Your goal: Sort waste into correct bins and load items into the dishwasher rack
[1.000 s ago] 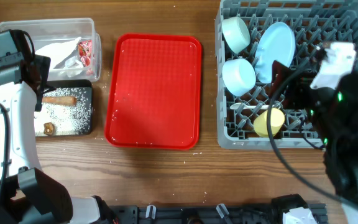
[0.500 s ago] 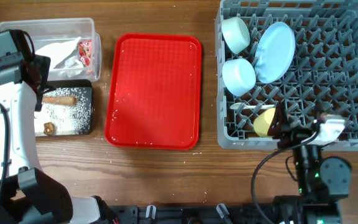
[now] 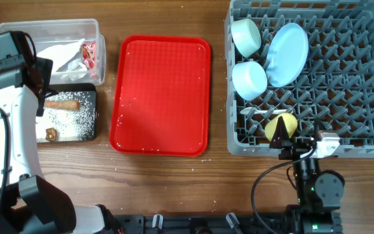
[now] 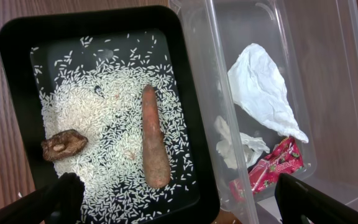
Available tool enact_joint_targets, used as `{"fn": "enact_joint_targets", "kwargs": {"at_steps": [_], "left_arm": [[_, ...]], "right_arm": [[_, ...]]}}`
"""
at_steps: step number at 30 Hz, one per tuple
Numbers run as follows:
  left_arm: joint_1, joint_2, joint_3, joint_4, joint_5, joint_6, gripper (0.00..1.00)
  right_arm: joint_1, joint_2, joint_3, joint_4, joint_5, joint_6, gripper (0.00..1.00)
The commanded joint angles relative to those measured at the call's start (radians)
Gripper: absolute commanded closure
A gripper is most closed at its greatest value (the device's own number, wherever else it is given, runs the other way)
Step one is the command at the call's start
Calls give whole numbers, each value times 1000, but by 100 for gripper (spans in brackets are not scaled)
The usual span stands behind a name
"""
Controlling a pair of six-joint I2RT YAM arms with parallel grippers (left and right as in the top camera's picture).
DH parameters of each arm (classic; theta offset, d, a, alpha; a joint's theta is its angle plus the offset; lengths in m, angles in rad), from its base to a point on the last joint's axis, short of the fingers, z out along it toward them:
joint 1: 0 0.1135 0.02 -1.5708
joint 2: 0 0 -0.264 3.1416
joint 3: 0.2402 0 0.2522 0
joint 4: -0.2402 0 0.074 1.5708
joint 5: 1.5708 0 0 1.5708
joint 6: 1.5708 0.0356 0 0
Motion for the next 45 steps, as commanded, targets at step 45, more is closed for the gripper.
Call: {"fn": "enact_joint_targets", "kwargs": {"at_steps": [45], "left_arm": [[2,-29,6,-40,-11,12,0]], "right_arm": [[-6,-15,-10,13,-2,-36,0]]}}
